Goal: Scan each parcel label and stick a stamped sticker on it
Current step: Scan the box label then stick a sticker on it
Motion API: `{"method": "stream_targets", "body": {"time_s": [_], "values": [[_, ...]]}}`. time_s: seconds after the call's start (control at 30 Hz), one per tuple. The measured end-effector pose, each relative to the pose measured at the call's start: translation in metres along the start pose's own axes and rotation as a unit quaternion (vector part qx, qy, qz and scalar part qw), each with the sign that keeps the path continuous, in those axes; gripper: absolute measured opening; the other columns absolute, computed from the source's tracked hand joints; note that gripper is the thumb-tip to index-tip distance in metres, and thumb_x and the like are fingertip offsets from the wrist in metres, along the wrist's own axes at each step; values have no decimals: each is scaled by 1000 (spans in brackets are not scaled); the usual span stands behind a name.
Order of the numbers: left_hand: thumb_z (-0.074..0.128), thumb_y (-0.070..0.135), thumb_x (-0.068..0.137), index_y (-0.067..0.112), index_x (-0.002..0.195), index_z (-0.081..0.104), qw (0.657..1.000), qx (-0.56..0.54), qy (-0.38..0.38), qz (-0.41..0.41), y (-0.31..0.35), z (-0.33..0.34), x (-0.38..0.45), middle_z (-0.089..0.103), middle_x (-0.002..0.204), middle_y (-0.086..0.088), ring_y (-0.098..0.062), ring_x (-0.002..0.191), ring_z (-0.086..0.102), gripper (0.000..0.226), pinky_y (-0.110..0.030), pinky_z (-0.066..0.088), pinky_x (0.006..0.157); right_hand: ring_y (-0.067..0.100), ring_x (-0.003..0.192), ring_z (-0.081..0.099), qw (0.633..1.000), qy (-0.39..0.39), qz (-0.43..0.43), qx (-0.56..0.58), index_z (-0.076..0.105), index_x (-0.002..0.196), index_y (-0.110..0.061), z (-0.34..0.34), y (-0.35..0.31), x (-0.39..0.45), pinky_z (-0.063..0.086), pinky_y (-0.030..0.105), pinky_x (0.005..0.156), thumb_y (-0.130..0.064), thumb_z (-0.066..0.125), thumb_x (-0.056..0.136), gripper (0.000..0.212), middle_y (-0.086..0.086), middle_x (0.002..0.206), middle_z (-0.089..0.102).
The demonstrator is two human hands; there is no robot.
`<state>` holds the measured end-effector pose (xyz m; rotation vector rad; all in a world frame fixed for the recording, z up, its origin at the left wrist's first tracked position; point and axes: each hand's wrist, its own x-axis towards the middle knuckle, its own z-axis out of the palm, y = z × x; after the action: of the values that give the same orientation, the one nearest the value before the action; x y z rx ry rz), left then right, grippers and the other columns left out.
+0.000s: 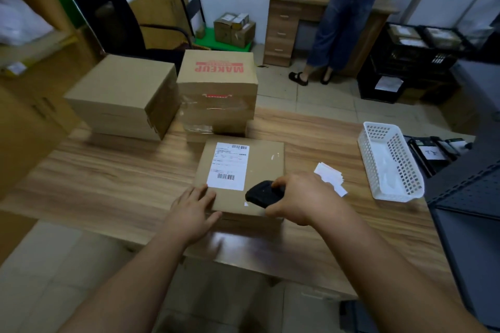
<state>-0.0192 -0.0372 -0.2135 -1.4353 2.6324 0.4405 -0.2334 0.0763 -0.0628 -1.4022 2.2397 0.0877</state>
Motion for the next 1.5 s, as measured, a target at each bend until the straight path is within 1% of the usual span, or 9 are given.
{"method": "stream_targets", "body": {"time_s": [0.23,0.37,0.77,0.9,1.07,1.13,1.27,1.4,1.5], "values": [[44,64,85,32,132,52,999,-6,38,-10,7,-2,7,42,147,3,-22,134,36,57,-38,27,110,4,87,51,993,32,15,115,58,114,-49,-8,33,3,52,27,72,-47,70,68,48,-11,96,57],[40,67,81,30,130,56,998,-30,61,9,29,1,17,47,143,0,-23,132,41,64,-40,31,107,24,119,44,992,95,67,52,48,132,-46,34,92,28,41,37,96,-53,66,71,63,-2,121,52],[21,74,74,33,142,45,993,-54,47,90,115,17,77,29,156,1,-24,143,23,83,-42,16,116,19,133,35,996,56,29,69,39,144,-38,161,167,67,29,38,106,-57,64,82,70,-6,146,39],[25,76,79,38,146,36,997,-6,20,80,118,22,88,17,162,3,-21,148,10,78,-41,7,119,25,124,50,934,195,159,256,56,134,-19,126,193,112,42,39,97,-45,67,87,55,5,135,54],[21,78,72,38,142,46,996,-21,53,72,116,31,87,26,160,3,-22,147,18,84,-42,12,117,28,132,38,928,91,307,192,50,132,-12,112,214,161,41,41,101,-53,69,80,69,10,142,37],[25,76,74,37,141,48,995,-27,62,76,115,33,87,29,159,2,-23,146,21,81,-44,14,117,30,127,45,912,116,322,227,54,126,-13,114,214,170,45,43,99,-39,75,76,60,11,137,44],[22,77,74,40,143,43,996,-19,50,70,115,35,87,23,161,6,-20,149,14,81,-41,6,119,26,85,57,860,173,299,376,65,110,-2,107,220,168,45,32,71,-12,65,85,27,14,109,67],[20,77,75,40,145,41,996,-23,49,70,117,32,87,20,162,6,-19,150,10,82,-41,3,120,27,79,56,885,130,274,352,69,106,3,90,229,163,38,30,61,-20,56,95,28,18,98,67],[12,79,70,41,148,32,997,-19,10,67,119,25,85,11,164,8,-17,151,3,89,-39,0,120,26,85,57,885,81,286,358,65,120,-2,74,234,158,42,31,69,-26,56,96,35,16,110,67]]}}
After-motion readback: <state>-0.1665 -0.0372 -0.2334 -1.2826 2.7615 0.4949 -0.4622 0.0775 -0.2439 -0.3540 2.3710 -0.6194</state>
